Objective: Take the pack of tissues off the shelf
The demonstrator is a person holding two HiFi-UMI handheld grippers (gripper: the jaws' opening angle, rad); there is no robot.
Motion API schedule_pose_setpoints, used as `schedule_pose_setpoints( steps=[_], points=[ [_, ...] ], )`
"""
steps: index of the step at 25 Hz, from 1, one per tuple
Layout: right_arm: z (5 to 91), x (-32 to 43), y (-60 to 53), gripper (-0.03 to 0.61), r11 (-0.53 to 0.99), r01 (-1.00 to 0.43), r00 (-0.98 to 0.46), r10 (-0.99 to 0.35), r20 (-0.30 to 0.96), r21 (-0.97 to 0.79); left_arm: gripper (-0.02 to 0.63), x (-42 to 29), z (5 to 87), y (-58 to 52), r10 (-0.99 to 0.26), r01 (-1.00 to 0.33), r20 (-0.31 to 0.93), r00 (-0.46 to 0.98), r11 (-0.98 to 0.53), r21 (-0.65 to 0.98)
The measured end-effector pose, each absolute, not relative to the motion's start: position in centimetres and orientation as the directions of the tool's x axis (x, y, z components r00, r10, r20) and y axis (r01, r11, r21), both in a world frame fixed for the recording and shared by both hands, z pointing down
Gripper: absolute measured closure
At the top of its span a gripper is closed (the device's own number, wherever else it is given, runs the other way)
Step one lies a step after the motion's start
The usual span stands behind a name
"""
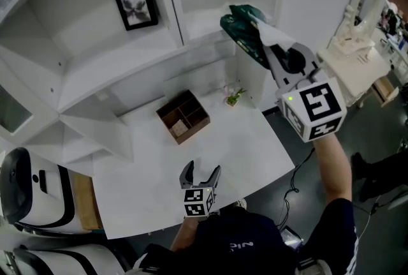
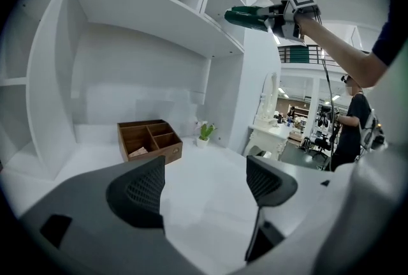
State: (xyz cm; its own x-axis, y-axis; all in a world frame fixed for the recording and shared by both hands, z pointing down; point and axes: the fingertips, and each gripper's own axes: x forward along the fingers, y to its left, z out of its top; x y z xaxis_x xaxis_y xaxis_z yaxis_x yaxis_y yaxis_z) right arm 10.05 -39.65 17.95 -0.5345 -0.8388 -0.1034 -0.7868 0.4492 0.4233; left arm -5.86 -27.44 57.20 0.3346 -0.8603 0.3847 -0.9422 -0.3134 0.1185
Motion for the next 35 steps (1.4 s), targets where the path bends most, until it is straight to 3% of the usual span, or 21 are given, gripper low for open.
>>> schedule_pose_setpoints(
  steps=[13,27,35],
  points=[
    [24.3,11.5,-38.2,0.565,0.430,-0.808,-0.494,-0.867,-0.064,0.403,0.216,-3.9,56.3,-28.3,-0.851,-0.917,0.341,0.400,-0.376,0.136],
    [34.2,12.2,-38.1,0.565,0.461,-0.838,-0.463,-0.884,0.066,0.291,0.216,-3.7,56.7,-29.2,-0.848,-0.913,0.339,0.407,-0.381,0.143],
    [36.3,11.0,-37.2,0.565,0.478,-0.829,-0.487,-0.872,0.044,0.292,0.216,-3.5,56.8,-29.9,-0.845,-0.910,0.336,0.415,-0.384,0.159]
  ],
)
